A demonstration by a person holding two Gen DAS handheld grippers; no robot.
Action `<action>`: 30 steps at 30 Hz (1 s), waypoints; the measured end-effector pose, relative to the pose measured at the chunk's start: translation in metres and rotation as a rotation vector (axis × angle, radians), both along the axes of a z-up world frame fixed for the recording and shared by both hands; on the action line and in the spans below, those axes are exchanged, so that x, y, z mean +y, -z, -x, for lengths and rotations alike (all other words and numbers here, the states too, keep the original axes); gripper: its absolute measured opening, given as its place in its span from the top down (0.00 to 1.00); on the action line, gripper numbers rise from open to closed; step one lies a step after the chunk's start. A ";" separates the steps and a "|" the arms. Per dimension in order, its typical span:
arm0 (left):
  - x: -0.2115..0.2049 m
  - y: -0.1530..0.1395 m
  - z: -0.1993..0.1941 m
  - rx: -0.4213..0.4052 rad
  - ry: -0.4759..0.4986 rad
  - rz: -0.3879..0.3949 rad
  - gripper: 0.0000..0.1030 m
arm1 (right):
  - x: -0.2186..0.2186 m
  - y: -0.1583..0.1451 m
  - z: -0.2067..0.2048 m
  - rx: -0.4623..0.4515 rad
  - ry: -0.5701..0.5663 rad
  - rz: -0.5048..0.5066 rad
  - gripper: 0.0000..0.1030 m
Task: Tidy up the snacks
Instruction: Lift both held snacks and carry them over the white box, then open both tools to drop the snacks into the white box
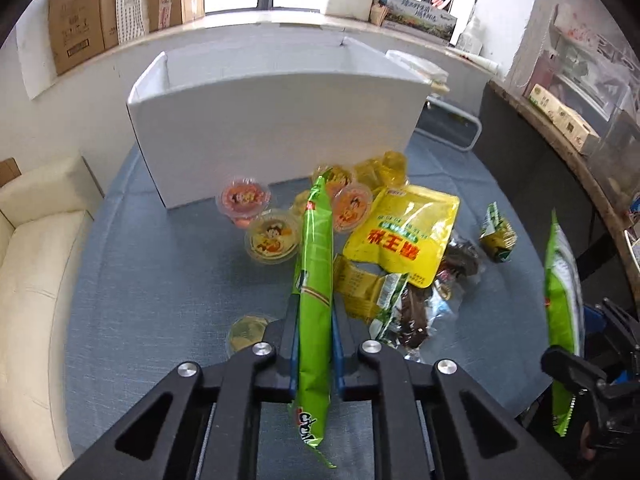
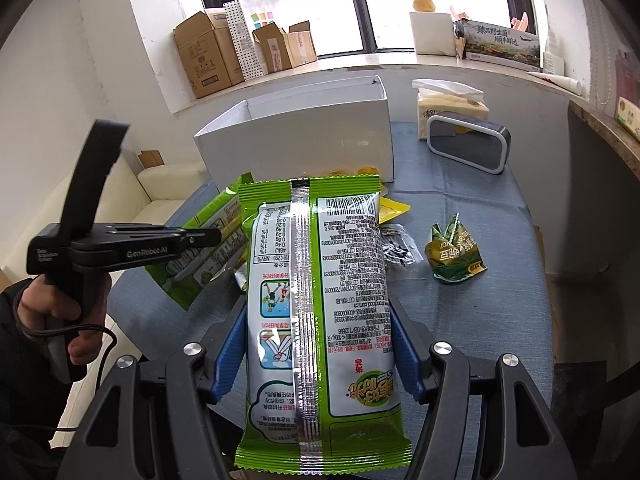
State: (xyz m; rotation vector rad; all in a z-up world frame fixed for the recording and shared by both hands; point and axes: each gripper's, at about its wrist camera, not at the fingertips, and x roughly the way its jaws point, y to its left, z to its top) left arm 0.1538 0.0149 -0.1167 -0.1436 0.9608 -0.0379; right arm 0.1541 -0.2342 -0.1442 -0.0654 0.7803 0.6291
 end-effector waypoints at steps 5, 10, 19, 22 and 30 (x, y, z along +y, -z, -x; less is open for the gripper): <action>-0.005 -0.036 0.015 -0.103 -0.009 -0.017 0.87 | 0.003 -0.009 0.002 -0.026 -0.004 -0.001 0.33; -0.003 -0.084 0.014 -0.219 -0.010 -0.041 0.87 | 0.012 -0.032 -0.012 -0.080 0.005 -0.001 0.33; 0.040 -0.130 -0.046 -0.292 -0.077 -0.049 0.87 | 0.065 -0.105 -0.091 -0.202 0.002 -0.037 0.33; 0.059 -0.129 -0.079 -0.275 -0.084 -0.026 0.87 | 0.090 -0.116 -0.123 -0.210 0.003 -0.017 0.33; 0.095 -0.094 -0.166 -0.208 -0.091 -0.027 0.86 | 0.157 -0.087 -0.228 -0.138 0.025 0.116 0.33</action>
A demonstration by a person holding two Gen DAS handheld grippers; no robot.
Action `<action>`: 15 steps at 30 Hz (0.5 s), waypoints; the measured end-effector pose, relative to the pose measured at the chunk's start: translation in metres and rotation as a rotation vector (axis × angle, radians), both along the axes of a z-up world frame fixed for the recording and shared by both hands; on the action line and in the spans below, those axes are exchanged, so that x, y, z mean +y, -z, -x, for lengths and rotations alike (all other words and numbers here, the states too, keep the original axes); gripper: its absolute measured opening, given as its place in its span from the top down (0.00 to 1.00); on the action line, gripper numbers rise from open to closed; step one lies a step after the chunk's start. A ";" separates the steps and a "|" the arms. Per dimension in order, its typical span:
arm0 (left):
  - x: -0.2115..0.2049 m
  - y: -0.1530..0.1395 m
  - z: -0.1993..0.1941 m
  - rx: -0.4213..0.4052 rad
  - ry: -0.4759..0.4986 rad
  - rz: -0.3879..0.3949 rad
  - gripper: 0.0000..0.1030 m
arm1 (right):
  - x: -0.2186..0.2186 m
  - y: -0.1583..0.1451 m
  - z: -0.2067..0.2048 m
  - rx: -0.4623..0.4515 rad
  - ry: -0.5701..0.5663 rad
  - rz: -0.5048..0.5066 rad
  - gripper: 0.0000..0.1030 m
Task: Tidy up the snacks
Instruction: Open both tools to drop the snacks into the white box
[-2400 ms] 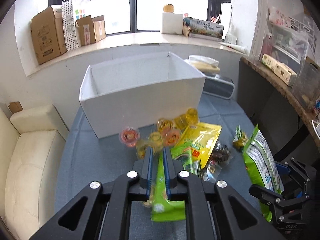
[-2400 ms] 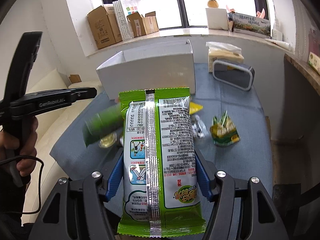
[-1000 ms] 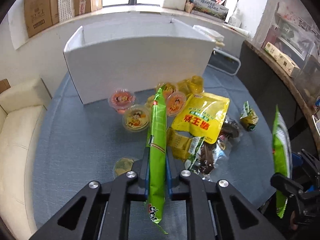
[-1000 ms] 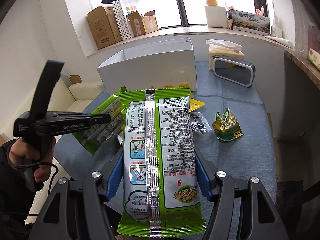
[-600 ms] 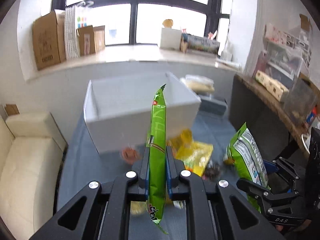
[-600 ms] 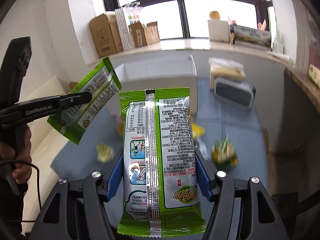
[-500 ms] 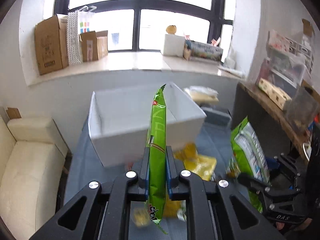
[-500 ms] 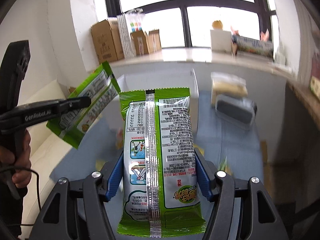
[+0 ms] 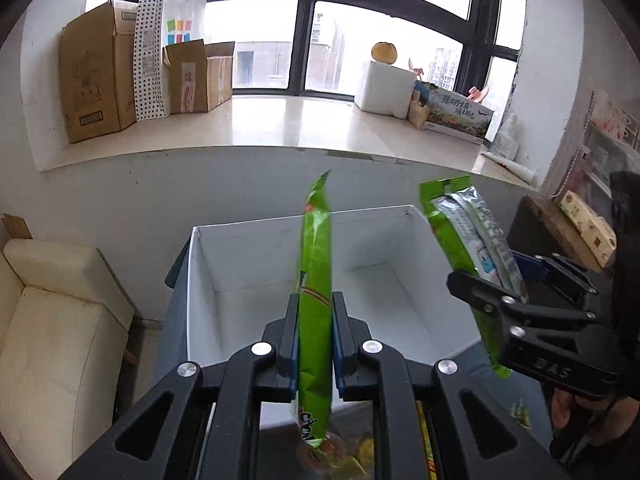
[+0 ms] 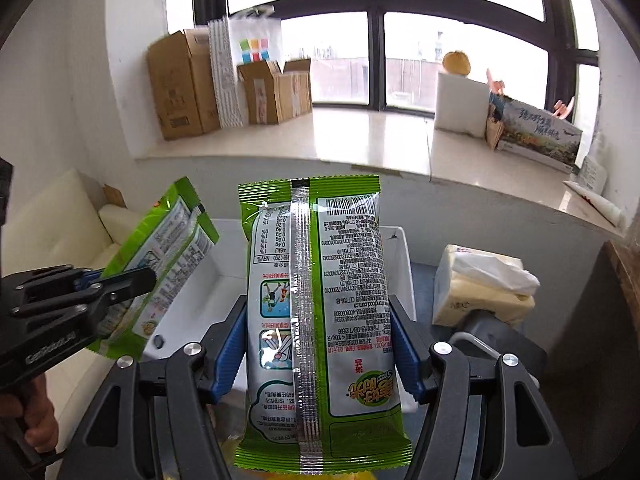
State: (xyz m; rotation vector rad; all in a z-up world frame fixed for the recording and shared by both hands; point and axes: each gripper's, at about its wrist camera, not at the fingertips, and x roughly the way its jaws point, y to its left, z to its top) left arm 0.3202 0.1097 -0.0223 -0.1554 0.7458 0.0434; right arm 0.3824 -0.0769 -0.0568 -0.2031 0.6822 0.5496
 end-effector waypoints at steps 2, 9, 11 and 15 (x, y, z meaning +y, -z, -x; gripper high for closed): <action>0.005 0.007 -0.011 0.001 -0.002 -0.016 0.86 | 0.013 0.014 -0.018 0.020 -0.004 0.013 0.33; 0.014 0.025 -0.018 0.034 -0.012 -0.044 0.10 | 0.015 0.036 -0.042 0.083 0.052 0.017 0.08; 0.013 0.025 -0.009 -0.018 -0.040 -0.088 0.02 | 0.010 0.036 -0.040 0.064 0.053 0.029 0.08; 0.010 0.026 -0.003 -0.003 -0.019 -0.071 0.01 | 0.004 0.033 -0.034 0.062 0.055 0.030 0.08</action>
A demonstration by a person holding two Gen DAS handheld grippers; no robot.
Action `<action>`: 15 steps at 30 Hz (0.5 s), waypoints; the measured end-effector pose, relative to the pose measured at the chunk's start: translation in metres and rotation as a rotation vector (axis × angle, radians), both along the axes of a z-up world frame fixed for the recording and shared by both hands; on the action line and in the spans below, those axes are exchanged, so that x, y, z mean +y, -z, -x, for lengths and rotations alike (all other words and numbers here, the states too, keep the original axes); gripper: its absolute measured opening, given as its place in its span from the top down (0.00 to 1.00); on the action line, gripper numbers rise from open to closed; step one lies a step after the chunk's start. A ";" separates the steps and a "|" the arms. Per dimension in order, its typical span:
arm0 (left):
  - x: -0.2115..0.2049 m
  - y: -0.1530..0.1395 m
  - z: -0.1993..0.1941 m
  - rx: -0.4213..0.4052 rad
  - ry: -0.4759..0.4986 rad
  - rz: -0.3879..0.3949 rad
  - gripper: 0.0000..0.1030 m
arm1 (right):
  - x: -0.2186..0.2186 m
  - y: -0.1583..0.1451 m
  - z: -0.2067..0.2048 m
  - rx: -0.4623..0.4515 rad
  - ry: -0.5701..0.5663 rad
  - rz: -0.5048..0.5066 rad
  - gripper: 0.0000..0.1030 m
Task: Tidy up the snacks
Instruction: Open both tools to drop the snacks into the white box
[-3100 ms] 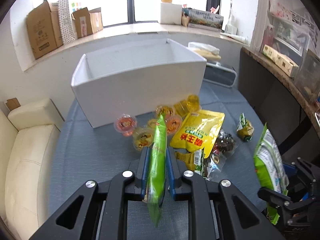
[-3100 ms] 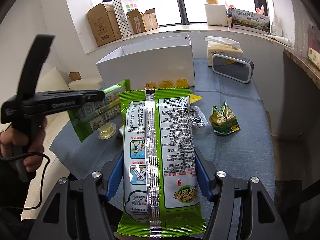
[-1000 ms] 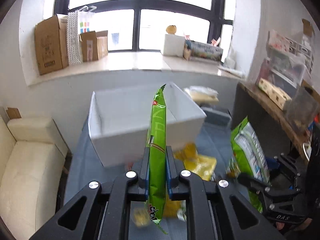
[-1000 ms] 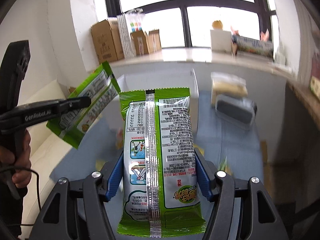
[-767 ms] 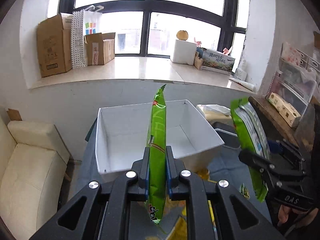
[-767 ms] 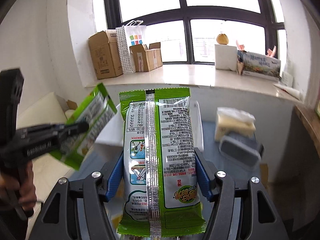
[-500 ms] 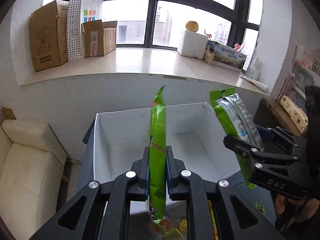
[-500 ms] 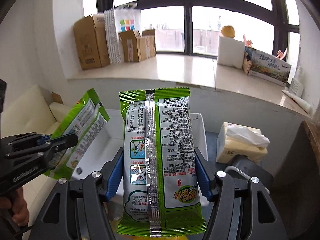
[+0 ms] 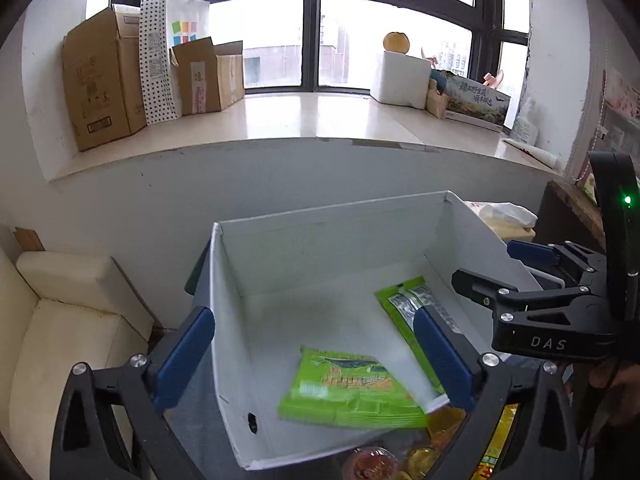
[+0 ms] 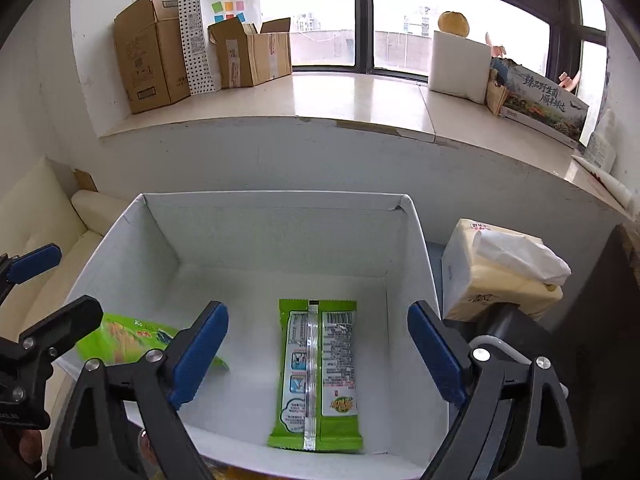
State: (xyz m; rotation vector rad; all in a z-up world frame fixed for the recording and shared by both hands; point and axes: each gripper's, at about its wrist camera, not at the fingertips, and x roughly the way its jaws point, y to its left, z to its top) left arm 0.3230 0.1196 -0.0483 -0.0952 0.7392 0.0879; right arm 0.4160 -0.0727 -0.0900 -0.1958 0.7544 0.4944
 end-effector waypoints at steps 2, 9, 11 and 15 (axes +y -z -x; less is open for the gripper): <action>-0.002 0.001 0.003 0.012 0.006 0.010 0.01 | -0.006 -0.004 0.005 0.004 -0.001 -0.032 0.08; -0.013 -0.009 0.034 -0.004 -0.016 -0.003 0.01 | -0.031 -0.026 0.028 -0.018 0.022 -0.127 0.08; -0.019 -0.013 0.047 0.000 -0.001 0.004 0.01 | -0.042 -0.029 0.045 -0.009 0.010 -0.160 0.07; -0.035 -0.023 0.087 -0.016 0.018 0.023 0.01 | -0.060 -0.032 0.084 0.009 -0.025 -0.193 0.00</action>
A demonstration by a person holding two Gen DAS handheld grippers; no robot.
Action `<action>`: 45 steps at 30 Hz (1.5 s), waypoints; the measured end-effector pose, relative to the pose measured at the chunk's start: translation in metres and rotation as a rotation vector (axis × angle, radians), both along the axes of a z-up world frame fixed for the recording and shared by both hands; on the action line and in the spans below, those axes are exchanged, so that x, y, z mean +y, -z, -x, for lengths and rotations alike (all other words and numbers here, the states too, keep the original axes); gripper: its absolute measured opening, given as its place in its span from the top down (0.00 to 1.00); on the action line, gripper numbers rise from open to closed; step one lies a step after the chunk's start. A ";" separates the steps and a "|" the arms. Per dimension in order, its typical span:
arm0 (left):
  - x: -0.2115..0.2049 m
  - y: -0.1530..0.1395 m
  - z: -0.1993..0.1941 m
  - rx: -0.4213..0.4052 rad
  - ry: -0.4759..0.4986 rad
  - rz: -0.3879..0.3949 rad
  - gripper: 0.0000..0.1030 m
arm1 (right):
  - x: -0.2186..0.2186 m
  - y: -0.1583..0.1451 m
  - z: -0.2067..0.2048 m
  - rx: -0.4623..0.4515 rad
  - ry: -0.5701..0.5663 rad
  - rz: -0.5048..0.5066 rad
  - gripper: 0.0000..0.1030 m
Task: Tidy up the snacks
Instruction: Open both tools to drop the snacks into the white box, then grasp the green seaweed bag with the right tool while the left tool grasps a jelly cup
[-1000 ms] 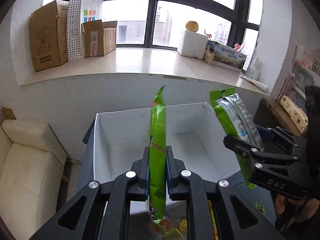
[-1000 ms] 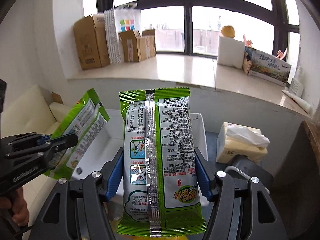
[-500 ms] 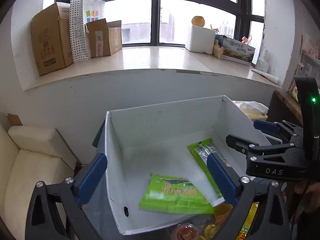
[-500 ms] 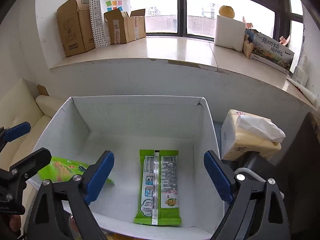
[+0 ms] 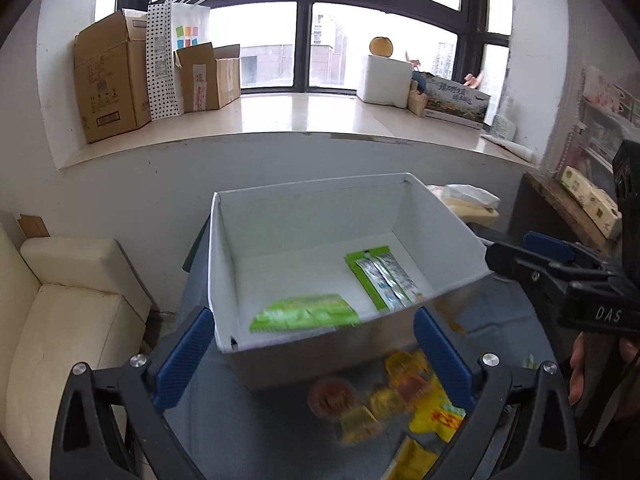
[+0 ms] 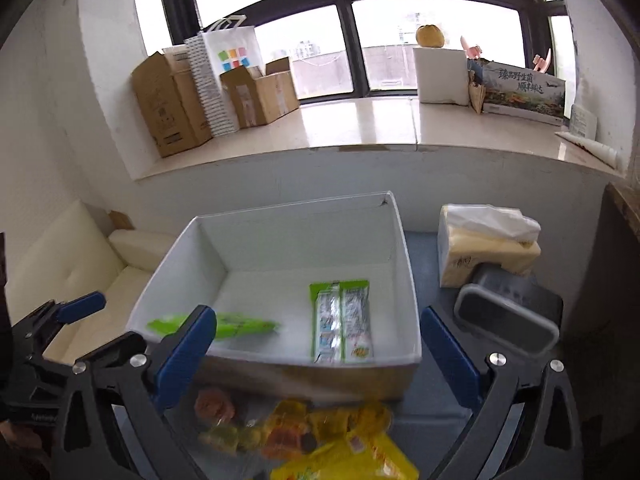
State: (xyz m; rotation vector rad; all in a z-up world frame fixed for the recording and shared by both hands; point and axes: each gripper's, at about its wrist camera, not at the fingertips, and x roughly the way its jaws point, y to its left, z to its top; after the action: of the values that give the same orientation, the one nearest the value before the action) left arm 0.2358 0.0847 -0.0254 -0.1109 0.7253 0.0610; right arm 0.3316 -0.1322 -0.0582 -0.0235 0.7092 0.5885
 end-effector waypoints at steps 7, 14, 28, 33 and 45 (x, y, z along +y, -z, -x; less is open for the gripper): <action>-0.032 -0.008 0.083 -0.032 0.044 -0.007 0.01 | -0.041 0.004 0.096 -0.051 -0.001 0.023 0.00; -0.051 0.013 0.153 0.002 0.063 0.015 0.00 | -0.081 0.031 0.183 -0.085 0.014 0.066 0.00; -0.069 0.043 0.193 0.062 0.070 0.065 0.00 | -0.128 0.108 0.150 0.086 0.119 0.115 0.00; -0.067 0.052 0.192 0.086 0.057 0.078 0.00 | -0.132 0.117 0.106 0.053 0.160 0.155 0.00; -0.060 0.066 0.185 0.127 0.040 0.071 0.00 | -0.123 0.143 0.048 0.142 0.176 0.212 0.35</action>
State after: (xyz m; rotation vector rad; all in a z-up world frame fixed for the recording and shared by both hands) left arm 0.0509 0.0243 -0.0914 -0.1615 0.8563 0.0043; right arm 0.2834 -0.2554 -0.2011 -0.1155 0.9001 0.3471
